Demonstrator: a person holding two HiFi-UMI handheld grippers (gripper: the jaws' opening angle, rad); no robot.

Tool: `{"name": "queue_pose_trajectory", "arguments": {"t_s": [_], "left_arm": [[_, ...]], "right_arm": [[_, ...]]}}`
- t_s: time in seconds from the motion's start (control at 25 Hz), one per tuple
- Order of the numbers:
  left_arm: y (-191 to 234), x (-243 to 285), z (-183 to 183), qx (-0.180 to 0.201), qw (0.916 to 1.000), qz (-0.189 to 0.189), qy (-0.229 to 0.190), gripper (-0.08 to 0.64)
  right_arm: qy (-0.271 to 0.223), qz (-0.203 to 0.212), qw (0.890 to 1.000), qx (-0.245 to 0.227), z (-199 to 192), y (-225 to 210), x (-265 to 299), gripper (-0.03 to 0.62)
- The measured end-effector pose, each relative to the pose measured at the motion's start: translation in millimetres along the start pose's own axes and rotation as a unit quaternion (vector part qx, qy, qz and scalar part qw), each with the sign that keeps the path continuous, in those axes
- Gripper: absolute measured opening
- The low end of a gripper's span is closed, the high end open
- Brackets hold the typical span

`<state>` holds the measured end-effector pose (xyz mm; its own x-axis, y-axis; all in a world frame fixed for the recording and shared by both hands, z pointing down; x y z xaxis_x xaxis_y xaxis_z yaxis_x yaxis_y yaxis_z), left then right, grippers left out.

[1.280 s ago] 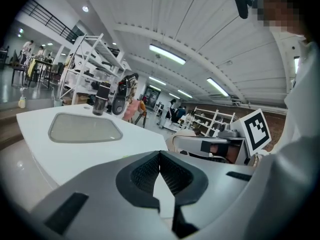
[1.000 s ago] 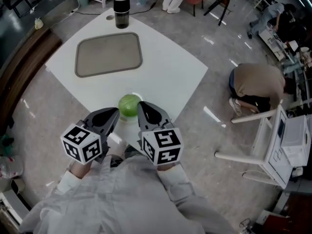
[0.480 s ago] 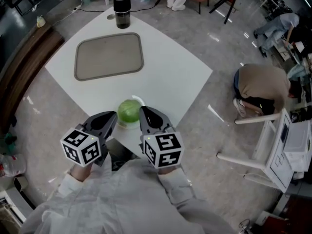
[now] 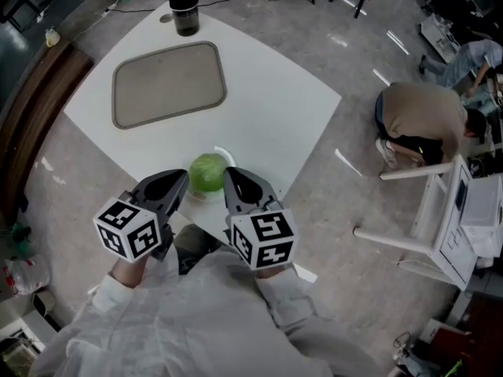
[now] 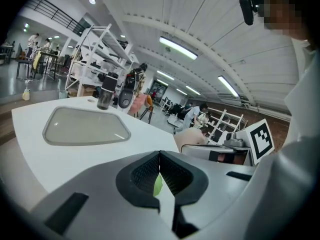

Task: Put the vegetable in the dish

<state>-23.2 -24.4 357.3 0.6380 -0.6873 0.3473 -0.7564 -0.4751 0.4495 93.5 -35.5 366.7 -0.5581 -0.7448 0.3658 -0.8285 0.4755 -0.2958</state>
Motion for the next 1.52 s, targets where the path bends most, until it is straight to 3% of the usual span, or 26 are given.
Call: {"name": "queue_pose_trajectory", "arguments": {"t_s": [0.4,0.6,0.8,1.52], "left_arm": [[20,-2,-16,-0.025,0.9992,0.007,0.031,0.009],[42,-4,-28,-0.046,0.9977,0.014,0.048,0.009],[69,23,-42,-0.069,0.9949,0.024,0.07,0.009],[76,10,-75,-0.104,0.9848,0.066,0.122,0.009]], "right_arm": [[-0.001,-0.036,0.999,0.029,-13,-6,0,0.015],[0.03,-0.038,0.998,0.046,-32,-5,10,0.015],[0.048,-0.067,0.995,0.059,-50,-35,28,0.015],[0.087,-0.084,0.988,0.096,-76,-36,9,0.017]]}}
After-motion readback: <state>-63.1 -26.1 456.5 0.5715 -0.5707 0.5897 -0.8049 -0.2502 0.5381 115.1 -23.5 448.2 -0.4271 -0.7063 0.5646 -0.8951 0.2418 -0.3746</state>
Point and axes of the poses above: the fingertips, and each gripper's own axes: x forward along the fingers, y to its left, z out of its top, the point moved 3 cm from there along -x, backward along the fingers, and after that the axes turned 5 degrees about -y, right-handed, at the moved point
